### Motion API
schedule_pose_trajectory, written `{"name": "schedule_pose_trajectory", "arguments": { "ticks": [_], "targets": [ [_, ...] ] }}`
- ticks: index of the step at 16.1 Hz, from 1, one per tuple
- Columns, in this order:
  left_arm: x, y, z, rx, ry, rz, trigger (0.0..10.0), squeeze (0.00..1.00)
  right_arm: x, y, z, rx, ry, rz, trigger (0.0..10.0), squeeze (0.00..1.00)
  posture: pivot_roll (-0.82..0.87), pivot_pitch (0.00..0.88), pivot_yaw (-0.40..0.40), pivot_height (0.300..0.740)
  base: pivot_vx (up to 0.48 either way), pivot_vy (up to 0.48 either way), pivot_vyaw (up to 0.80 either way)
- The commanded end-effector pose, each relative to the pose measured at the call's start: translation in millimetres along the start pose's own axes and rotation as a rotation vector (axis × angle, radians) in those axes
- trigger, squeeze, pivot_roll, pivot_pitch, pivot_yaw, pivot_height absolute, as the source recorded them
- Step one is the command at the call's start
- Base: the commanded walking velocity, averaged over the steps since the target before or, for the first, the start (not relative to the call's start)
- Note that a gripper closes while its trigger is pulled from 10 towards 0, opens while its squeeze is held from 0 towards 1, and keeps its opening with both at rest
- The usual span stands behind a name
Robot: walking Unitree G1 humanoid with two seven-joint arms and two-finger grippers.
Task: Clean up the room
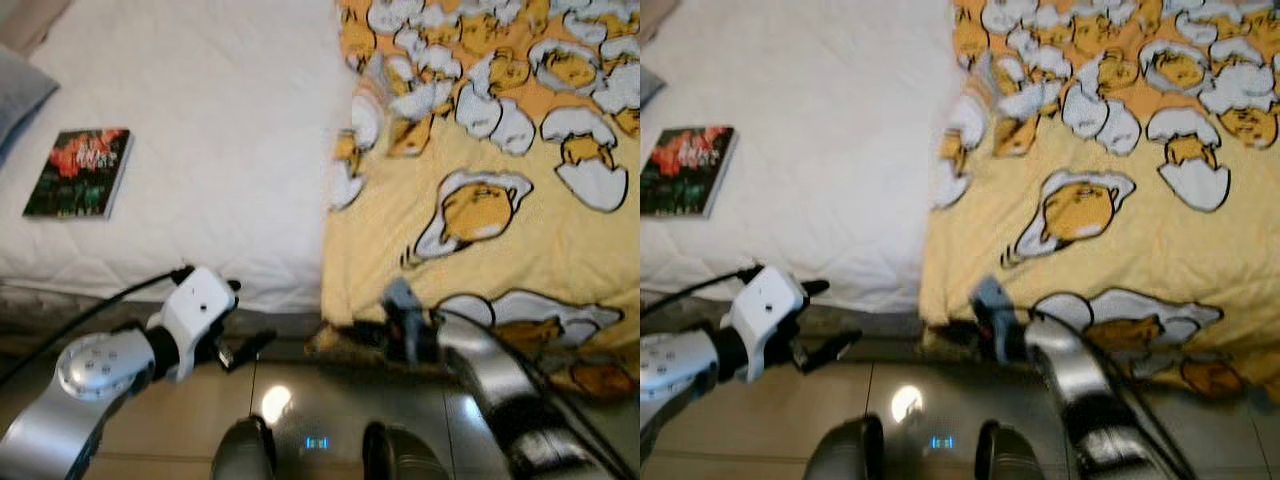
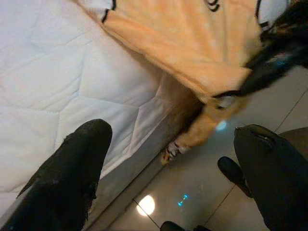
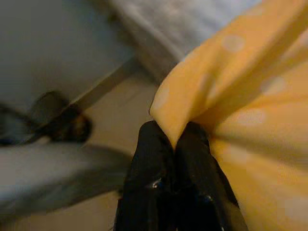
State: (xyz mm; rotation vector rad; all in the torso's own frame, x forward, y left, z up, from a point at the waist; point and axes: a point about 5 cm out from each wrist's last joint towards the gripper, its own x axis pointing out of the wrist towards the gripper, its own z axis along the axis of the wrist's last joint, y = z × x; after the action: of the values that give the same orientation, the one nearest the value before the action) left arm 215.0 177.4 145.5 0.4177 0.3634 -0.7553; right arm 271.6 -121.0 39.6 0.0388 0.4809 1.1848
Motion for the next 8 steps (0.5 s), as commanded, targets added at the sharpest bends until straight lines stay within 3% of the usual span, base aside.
{"name": "schedule_pose_trajectory", "arguments": {
  "ticks": [1, 3, 5, 6, 7, 8],
  "targets": [
    [-0.8, -1.2, -0.9, 0.006, 0.005, -0.013, 10.0, 0.00, 4.4, 10.3, 7.8, -0.013, -0.022, 0.104, 0.0, 0.00, 0.20, 0.200, 0.009, 0.740, 0.000, 0.000, 0.00],
    [0.3, -2.3, -0.9, 0.006, 0.005, -0.021, 10.0, 0.00, -2.1, 22.4, 14.2, 0.021, -0.055, 0.204, 0.0, 0.00, 0.20, 0.196, 0.010, 0.740, 0.000, 0.000, 0.00],
    [1.5, -3.8, -0.6, 0.006, 0.005, -0.030, 10.0, 0.00, -5.5, 29.4, 10.1, 0.000, -0.009, 0.230, 0.0, 0.00, 0.20, 0.194, 0.012, 0.740, 0.000, 0.000, 0.00],
    [1.7, -4.1, -0.9, 0.006, 0.006, -0.034, 10.0, 0.00, -6.0, 30.1, 6.7, -0.027, 0.021, 0.209, 0.8, 0.00, 0.20, 0.194, 0.012, 0.740, 0.000, 0.000, 0.00],
    [1.8, -5.0, -1.3, 0.006, 0.008, -0.038, 10.0, 0.00, -6.6, 29.1, 3.8, -0.012, 0.052, 0.189, 10.0, 0.00, 0.20, 0.191, 0.013, 0.740, 0.000, 0.000, 0.00],
    [1.9, -5.5, -1.5, 0.006, 0.009, -0.042, 10.0, 0.00, -7.7, 30.2, 3.3, 0.004, 0.062, 0.198, 10.0, 0.00, 0.20, 0.189, 0.014, 0.740, 0.000, 0.000, 0.00]
  ]
}}
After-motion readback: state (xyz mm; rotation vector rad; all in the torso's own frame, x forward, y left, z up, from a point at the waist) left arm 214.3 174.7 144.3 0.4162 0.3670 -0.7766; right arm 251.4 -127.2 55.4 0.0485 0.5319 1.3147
